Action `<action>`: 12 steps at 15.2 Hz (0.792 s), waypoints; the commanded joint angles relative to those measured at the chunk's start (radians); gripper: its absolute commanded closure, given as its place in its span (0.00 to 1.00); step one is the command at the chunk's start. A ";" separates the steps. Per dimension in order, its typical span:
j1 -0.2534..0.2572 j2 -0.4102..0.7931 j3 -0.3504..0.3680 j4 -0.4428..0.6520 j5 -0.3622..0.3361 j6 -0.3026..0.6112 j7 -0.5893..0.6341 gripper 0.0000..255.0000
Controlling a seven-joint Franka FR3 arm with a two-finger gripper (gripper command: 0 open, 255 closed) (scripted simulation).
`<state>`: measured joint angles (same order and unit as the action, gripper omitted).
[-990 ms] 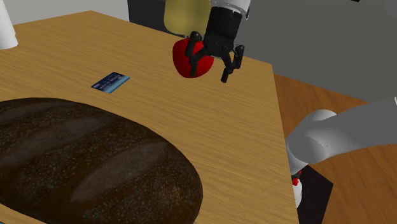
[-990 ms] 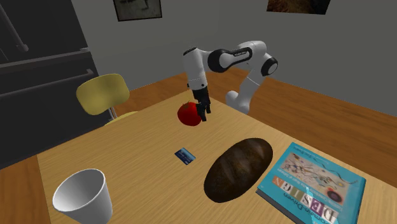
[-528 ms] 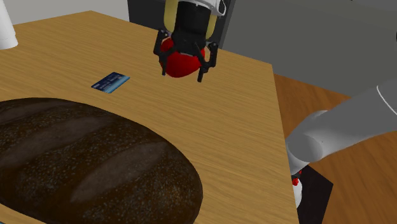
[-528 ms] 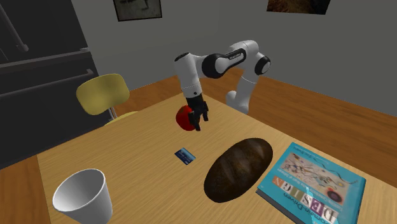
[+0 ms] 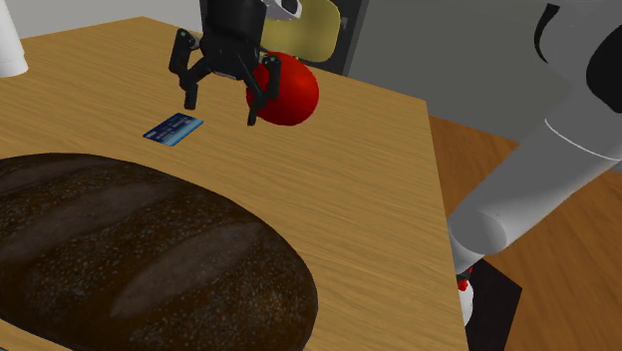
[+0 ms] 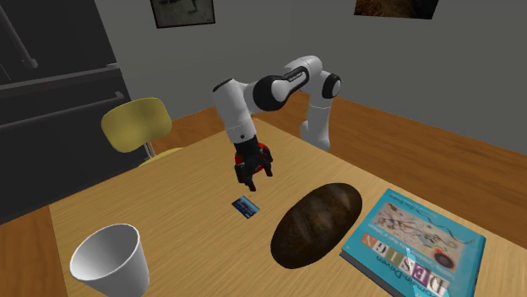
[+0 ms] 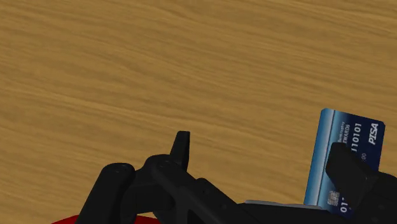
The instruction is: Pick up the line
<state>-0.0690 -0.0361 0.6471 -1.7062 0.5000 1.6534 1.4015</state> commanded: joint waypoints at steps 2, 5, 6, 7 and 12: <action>0.030 0.134 0.032 0.113 -0.033 0.038 0.130 0.00; 0.082 0.270 0.043 0.244 -0.077 0.065 0.249 0.00; 0.097 0.302 0.042 0.278 -0.087 0.069 0.276 0.00; 0.097 0.299 0.040 0.262 -0.084 0.080 0.269 0.00; 0.091 0.289 0.038 0.187 -0.072 0.138 0.234 0.00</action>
<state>0.0220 0.2559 0.6846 -1.4994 0.4249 1.7748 1.6429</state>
